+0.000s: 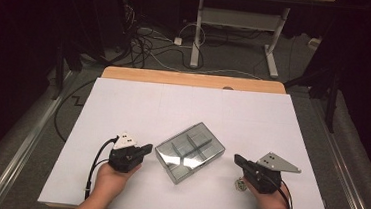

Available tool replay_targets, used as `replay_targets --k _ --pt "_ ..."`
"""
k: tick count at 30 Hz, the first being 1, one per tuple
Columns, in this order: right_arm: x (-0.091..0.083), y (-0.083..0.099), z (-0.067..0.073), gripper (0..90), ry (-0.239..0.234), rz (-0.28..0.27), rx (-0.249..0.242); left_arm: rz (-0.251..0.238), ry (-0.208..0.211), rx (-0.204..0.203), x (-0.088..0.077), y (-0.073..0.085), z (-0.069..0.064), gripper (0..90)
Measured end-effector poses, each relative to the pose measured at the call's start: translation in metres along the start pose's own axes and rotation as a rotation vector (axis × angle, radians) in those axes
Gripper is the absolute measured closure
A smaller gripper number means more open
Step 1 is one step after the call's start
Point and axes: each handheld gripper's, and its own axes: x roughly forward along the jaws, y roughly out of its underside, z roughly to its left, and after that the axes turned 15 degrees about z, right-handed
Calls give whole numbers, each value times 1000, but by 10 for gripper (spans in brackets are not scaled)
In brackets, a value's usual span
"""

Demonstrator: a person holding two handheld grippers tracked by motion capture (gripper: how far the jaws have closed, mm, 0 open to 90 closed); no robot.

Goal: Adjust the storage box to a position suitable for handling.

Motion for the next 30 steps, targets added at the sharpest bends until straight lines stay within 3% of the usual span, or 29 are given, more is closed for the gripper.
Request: replay_targets --k 3,4,6,7,8,9,16,21,30 --pt "5 -10 -1 900 15 3 -4 18 13 -16 -6 10 -8 876" --pt "9 -15 -2 900 16 5 -7 16 38 -29 -11 14 -11 876" --pt "17 -23 -2 900 28 29 -14 21 39 -21 -12 16 -14 876" --pt "24 -28 -3 900 35 48 -19 29 23 12 -13 16 -18 875" --pt "28 -30 -5 900 39 60 -21 29 23 12 -13 16 -18 875" --pt "33 -33 -6 900 49 77 -21 39 34 38 -12 15 -18 875" --pt "62 -42 -21 900 57 153 8 63 65 51 -9 18 -11 875" --pt "69 -44 -22 900 32 193 -2 43 98 42 -12 20 -4 875" --pt "64 -39 -9 900 3 217 -51 31 78 13 -13 20 2 875"
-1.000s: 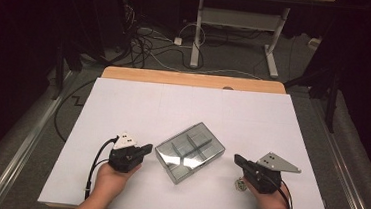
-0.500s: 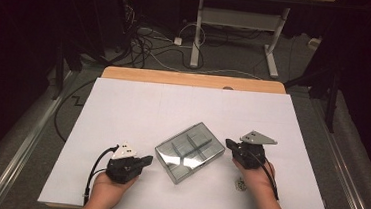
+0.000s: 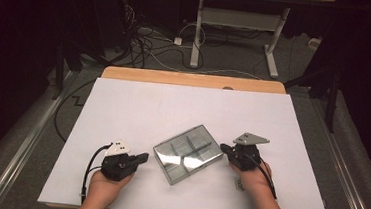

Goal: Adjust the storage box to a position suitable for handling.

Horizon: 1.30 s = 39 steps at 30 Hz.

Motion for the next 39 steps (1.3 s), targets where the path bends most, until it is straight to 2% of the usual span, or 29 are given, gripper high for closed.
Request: replay_targets --k 1,3,4,6,8,10,12,13,14,15,16,18,23,26,37,38,39 --pt "-5 6 13 900 -7 4 -37 0 -7 -4 0 0 1 874" --pt "-7 8 18 900 -6 6 -56 3 -21 -14 -1 1 2 874" --pt "-9 11 26 900 -9 11 -72 3 -34 -25 -3 3 4 875" --pt "-18 22 48 900 -23 14 -113 -4 -39 -63 -10 8 8 874" --pt "-20 28 59 900 -50 19 -124 0 -48 -61 -11 11 9 875" --pt "-22 34 73 900 -73 18 -162 15 -47 -63 -13 17 11 874" --pt "-23 36 85 900 -103 17 -185 6 -27 -77 -19 22 12 873" --pt "-23 36 85 900 -103 17 -185 6 -27 -77 -19 22 12 873" --pt "-24 37 92 900 -113 17 -201 2 -29 -78 -21 23 12 873" --pt "-24 38 104 900 -134 12 -239 8 -37 -76 -22 24 12 873" --pt "-25 39 106 900 -132 10 -242 16 -45 -73 -21 26 11 873" --pt "-27 41 103 900 -134 -5 -225 42 -45 -76 -20 28 10 874" --pt "-35 47 84 900 -123 -44 -144 40 -30 -70 -22 32 5 873" --pt "-40 49 77 900 -116 -62 -122 61 -28 -70 -24 36 2 874" --pt "-49 59 58 900 -88 -89 -41 61 -9 -77 -19 34 -1 873" --pt "-49 59 57 900 -87 -87 -32 56 17 -75 -19 33 -2 873" --pt "-49 59 57 900 -87 -87 -32 56 17 -75 -19 33 -2 873"
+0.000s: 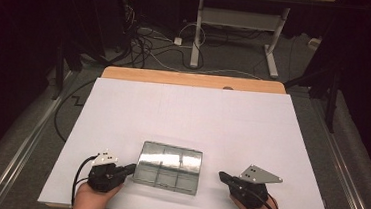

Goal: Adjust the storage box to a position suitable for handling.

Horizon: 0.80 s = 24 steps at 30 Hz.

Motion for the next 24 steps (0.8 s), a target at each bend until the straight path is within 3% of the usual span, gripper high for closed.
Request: replay_targets --k 4,10,24 --pt "-3 3 -6 900 11 -7 28 6 2 33 5 -5 -10 874" --pt "-10 6 -13 900 15 -31 54 10 26 32 11 -8 -15 874" --pt "-12 6 -18 900 2 -57 56 22 14 78 26 -20 -34 874"
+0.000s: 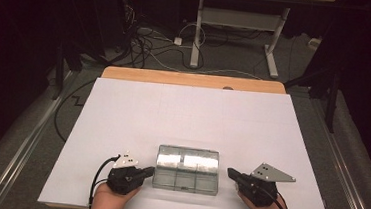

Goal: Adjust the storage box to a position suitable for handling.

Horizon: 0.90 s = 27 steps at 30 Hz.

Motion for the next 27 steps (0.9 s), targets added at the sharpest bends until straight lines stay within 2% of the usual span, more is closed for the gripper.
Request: replay_targets --k 6,9,12,14,15,18,22,24,27 --pt "0 -2 1 900 -7 -11 -10 20 -19 36 7 -4 -9 874" --pt "0 -4 4 900 -15 -20 -18 17 -19 50 6 -3 -8 873" --pt "0 -6 6 900 -31 -35 -27 3 -44 71 3 -2 -7 873" --pt "0 -8 7 900 -38 -39 -30 -19 -58 67 0 1 -3 874" --pt "1 -10 10 900 -49 -45 -40 -47 -57 58 -2 2 0 873" --pt "2 -12 14 900 -57 -48 -52 -47 -75 51 -5 2 4 874" --pt "6 -20 25 900 -88 -57 -76 -51 -83 42 -9 4 7 874" --pt "8 -21 27 900 -94 -57 -80 -52 -94 49 -10 5 9 874" --pt "13 -24 38 900 -118 -54 -110 -46 -103 74 -10 5 9 874"
